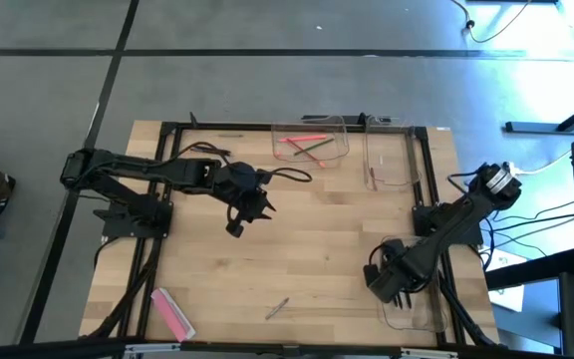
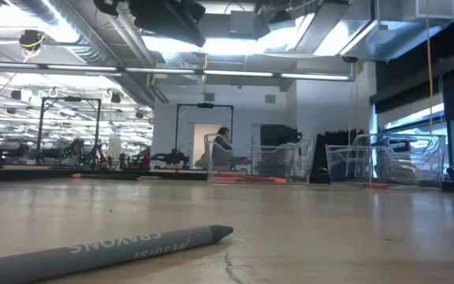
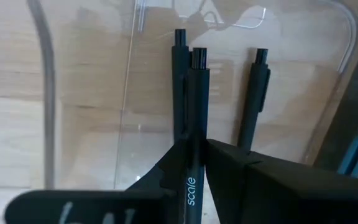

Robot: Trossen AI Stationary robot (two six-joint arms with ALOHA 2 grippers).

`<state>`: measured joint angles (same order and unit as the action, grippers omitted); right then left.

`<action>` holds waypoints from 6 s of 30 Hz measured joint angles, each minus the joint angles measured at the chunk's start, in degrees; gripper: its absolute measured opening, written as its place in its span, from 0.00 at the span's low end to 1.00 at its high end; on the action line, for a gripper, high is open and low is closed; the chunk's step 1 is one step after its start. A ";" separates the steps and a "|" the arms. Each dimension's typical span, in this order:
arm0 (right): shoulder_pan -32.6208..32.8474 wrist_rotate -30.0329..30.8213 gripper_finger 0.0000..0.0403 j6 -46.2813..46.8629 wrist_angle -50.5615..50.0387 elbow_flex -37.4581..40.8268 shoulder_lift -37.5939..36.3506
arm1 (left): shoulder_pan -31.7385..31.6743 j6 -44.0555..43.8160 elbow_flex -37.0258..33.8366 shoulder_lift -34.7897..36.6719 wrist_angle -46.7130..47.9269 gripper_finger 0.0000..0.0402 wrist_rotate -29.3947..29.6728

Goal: Sort crayons/erasers/pens/pencils in bins
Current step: Put the right black pen into the bottom right transparent bin, then put the dark blue pencil into the top left transparent bin

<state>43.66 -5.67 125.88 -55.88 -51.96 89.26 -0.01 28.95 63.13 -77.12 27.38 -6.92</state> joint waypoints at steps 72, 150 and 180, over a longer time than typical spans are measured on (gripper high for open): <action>-11.33 47.92 0.32 -47.37 -16.16 -23.50 -2.36 | -51.42 -22.85 -0.02 0.00 16.24 0.23 9.05; -28.09 47.16 0.32 -91.93 3.82 -27.17 -2.36 | -48.89 -12.56 4.96 -28.02 18.23 0.23 11.96; -28.09 47.10 0.32 -92.12 3.87 -27.17 -2.36 | -48.92 -20.79 4.96 -28.02 18.33 0.23 12.41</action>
<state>15.57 41.43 33.76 -52.01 -79.13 86.89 -48.93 8.16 68.10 -105.14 45.71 5.50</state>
